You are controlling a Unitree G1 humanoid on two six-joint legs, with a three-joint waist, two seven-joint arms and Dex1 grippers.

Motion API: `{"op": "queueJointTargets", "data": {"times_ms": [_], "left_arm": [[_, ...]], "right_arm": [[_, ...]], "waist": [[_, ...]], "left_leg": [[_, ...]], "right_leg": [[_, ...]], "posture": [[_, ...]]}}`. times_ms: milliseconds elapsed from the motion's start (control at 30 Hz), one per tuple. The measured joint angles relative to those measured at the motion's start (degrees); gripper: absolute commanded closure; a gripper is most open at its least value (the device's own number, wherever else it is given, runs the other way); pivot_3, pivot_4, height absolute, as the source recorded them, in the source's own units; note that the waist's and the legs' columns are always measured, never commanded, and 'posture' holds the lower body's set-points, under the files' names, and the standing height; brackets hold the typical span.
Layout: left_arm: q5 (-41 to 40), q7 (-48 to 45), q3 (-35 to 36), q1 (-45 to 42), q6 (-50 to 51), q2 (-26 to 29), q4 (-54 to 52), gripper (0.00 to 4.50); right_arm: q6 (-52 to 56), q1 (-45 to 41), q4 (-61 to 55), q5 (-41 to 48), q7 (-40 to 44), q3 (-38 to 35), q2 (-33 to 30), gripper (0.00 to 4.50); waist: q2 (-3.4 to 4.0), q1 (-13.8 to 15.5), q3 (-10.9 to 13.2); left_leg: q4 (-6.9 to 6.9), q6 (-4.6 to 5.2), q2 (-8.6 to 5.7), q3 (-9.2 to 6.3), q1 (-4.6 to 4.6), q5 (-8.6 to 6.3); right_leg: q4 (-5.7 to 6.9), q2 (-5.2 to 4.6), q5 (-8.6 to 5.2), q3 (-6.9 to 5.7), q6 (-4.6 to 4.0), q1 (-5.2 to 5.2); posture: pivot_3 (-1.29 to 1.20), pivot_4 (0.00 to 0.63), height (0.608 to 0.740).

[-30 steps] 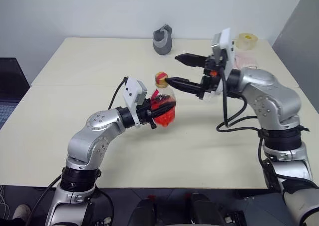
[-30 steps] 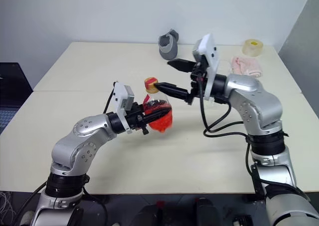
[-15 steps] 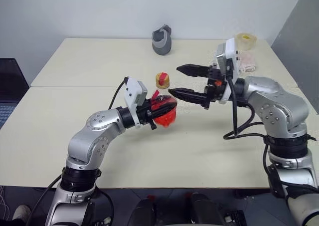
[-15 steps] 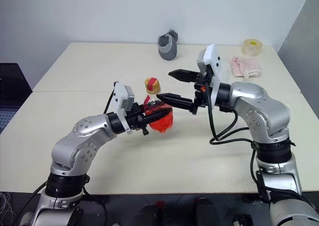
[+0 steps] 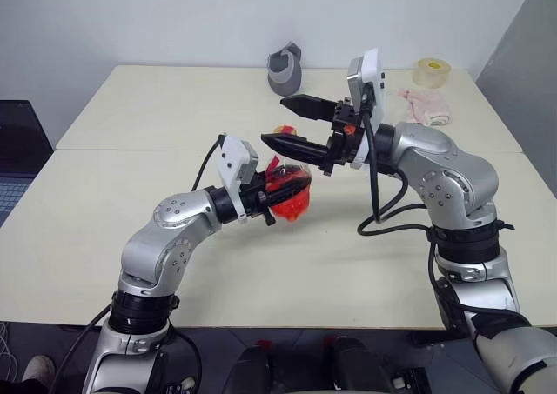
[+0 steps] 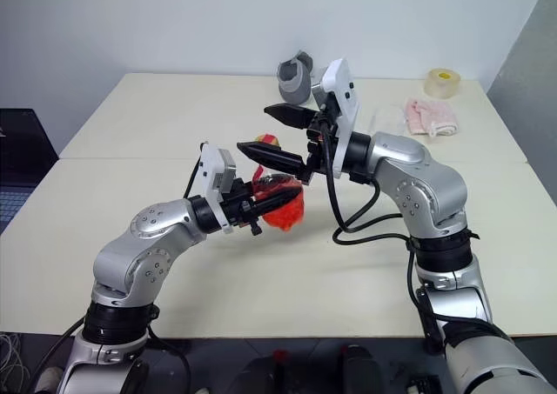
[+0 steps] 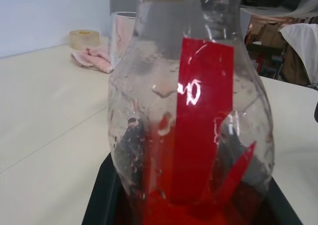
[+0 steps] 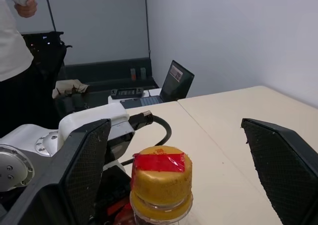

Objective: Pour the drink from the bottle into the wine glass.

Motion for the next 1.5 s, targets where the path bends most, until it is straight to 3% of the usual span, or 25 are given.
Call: {"op": "queueJointTargets", "data": {"times_ms": [100, 200, 467, 1000, 1500], "left_arm": [[0.00, 0.12, 0.00, 0.00, 0.00, -0.01, -0.04, 3.10], [0.00, 0.16, 0.00, 0.04, -0.01, -0.16, -0.04, 3.10], [0.02, 0.20, 0.00, 0.13, -0.01, -0.25, -0.02, 3.10], [0.23, 0.03, -0.43, 0.51, -0.67, -0.37, -0.41, 3.10], [-1.17, -1.92, -2.02, 3.75, -0.62, -0.16, -4.87, 3.10]], "right_arm": [[0.41, 0.01, -0.01, 0.09, 0.93, 0.21, -0.34, 0.02], [0.64, 0.02, -0.02, 0.24, 1.51, 0.25, -0.79, 0.59], [1.41, 0.01, -0.02, 1.27, 2.10, 0.23, -1.17, 3.30], [6.16, -1.84, -0.02, 3.68, 3.09, -0.46, -3.13, 3.32], [-3.80, -3.32, 1.77, 0.76, 19.91, 3.51, -10.37, 3.32]], "waist": [[0.00, 0.00, 0.00], [0.00, 0.00, 0.00], [0.00, -0.01, 0.00], [0.00, 0.03, 0.00], [0.00, -0.02, 0.00]], "left_leg": [[0.00, 0.00, 0.00, 0.00, 0.00, 0.00], [0.00, 0.01, 0.00, 0.00, 0.00, 0.00], [0.00, 0.01, 0.00, 0.00, 0.00, 0.00], [0.00, 0.02, 0.00, 0.00, 0.00, -0.01], [-0.01, 0.07, 0.01, 0.01, 0.01, -0.04]], "right_leg": [[0.00, 0.00, 0.00, 0.00, 0.00, 0.00], [0.00, 0.00, 0.00, 0.00, 0.00, 0.00], [0.00, 0.00, 0.00, 0.00, 0.00, 0.00], [0.00, 0.00, 0.00, 0.00, 0.00, 0.00], [0.00, 0.01, 0.00, 0.00, 0.00, 0.00]], "posture": [[0.00, 0.150, 0.740], [0.00, 0.150, 0.740], [0.00, 0.150, 0.740], [0.00, 0.150, 0.740], [0.00, 0.150, 0.740]]}}
